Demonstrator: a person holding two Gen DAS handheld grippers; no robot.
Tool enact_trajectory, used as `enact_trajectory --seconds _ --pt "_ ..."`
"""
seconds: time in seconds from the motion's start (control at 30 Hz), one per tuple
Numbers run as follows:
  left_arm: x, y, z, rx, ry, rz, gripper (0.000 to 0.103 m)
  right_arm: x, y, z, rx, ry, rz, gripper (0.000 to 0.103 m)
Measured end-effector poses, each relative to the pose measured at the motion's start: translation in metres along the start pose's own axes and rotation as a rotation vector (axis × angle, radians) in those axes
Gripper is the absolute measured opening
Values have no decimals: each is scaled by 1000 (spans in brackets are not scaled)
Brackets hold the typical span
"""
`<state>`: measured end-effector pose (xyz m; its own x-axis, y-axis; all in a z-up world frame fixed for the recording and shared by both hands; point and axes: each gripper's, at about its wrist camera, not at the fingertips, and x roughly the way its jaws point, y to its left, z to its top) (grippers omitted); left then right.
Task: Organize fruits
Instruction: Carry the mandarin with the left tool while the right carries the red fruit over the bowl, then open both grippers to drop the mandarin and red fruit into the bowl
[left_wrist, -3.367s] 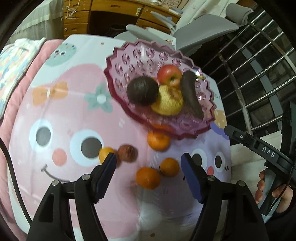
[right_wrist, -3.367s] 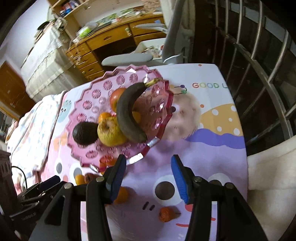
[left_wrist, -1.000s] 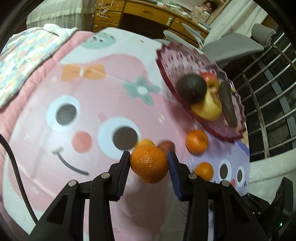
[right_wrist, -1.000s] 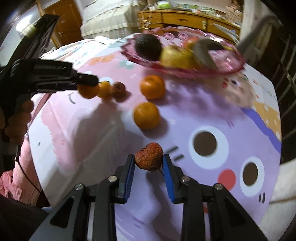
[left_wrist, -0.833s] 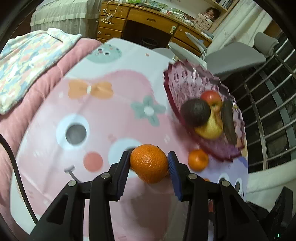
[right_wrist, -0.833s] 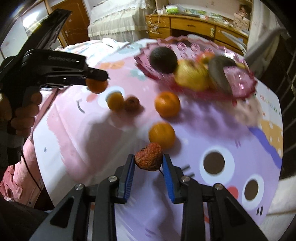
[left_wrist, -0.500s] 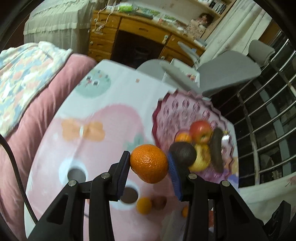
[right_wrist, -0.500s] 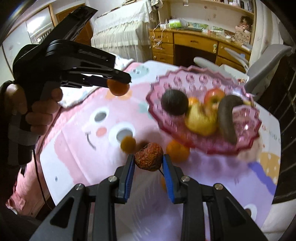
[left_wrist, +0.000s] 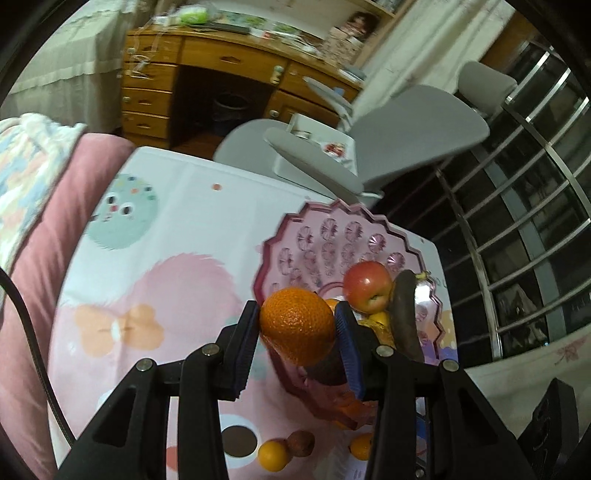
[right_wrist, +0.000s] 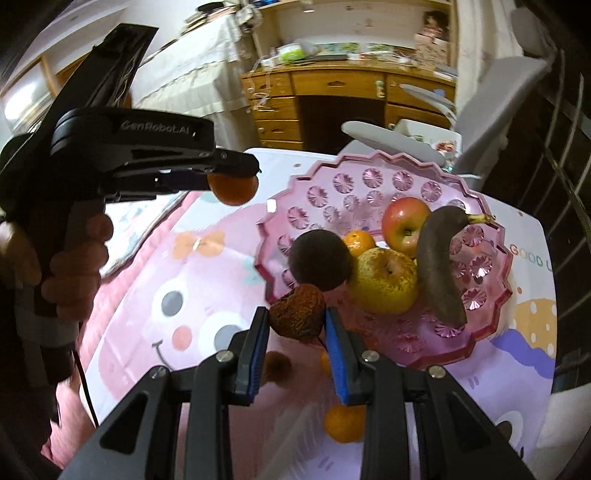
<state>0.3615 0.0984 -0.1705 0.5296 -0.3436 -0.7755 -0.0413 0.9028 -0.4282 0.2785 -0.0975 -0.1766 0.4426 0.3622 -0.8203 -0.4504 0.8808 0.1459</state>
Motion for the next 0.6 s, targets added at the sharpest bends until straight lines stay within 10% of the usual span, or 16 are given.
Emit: enact_trajectory --seconds 0.4,0.6 --pt "35 -13 -1 114 29 -108 40 19 -21 -1 175 14 -92 31" --pt "28 -11 -5 117 11 -132 60 20 -25 -5 216 10 -96 40"
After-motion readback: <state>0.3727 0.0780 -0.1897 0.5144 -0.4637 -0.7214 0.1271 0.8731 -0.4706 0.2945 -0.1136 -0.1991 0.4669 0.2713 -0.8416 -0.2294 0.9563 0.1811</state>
